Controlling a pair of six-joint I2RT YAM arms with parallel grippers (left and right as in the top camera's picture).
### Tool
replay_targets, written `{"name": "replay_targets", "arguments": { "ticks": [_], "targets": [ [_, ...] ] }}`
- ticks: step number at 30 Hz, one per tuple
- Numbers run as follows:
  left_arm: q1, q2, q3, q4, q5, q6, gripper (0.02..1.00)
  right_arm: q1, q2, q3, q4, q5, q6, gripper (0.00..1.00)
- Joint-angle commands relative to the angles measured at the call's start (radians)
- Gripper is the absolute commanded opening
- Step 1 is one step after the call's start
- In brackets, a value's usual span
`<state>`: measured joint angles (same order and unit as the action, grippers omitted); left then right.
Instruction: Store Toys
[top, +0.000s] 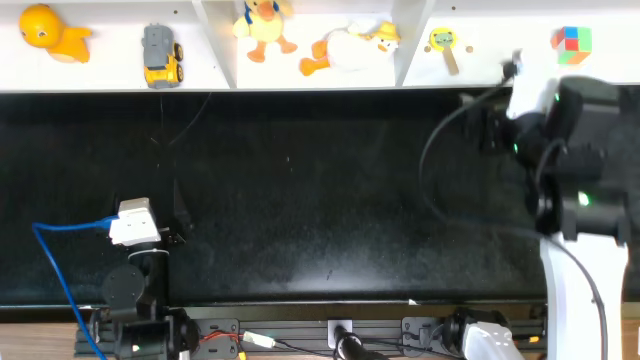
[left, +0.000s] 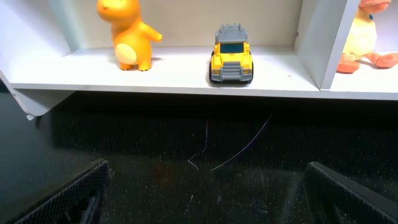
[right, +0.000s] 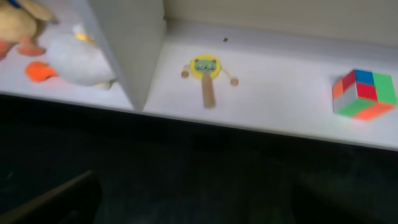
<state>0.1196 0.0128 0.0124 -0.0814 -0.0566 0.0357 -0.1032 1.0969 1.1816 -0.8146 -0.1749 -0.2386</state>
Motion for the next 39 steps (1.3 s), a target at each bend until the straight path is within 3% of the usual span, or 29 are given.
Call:
{"name": "replay_targets", "arguments": {
  "ticks": [1,9,19,39],
  "targets": [
    [0.003,-0.010,-0.005,0.002,0.003,0.016,0.998,0.001,-0.109,0.006,-0.100,0.007,0.006,0.996],
    [0.003,-0.010,-0.005,0.002,0.003,0.016,0.998,0.001,-0.285,-0.014,-0.255,0.008,-0.016,0.996],
    [0.003,-0.010,-0.005,0.002,0.003,0.016,0.998,0.001,-0.318,-0.017,-0.405,0.009,0.033,0.996],
    [0.003,-0.010,-0.005,0.002,0.003,0.016,0.996,0.001,-0.328,-0.019,-0.410,0.022,0.018,0.996]
  ]
}}
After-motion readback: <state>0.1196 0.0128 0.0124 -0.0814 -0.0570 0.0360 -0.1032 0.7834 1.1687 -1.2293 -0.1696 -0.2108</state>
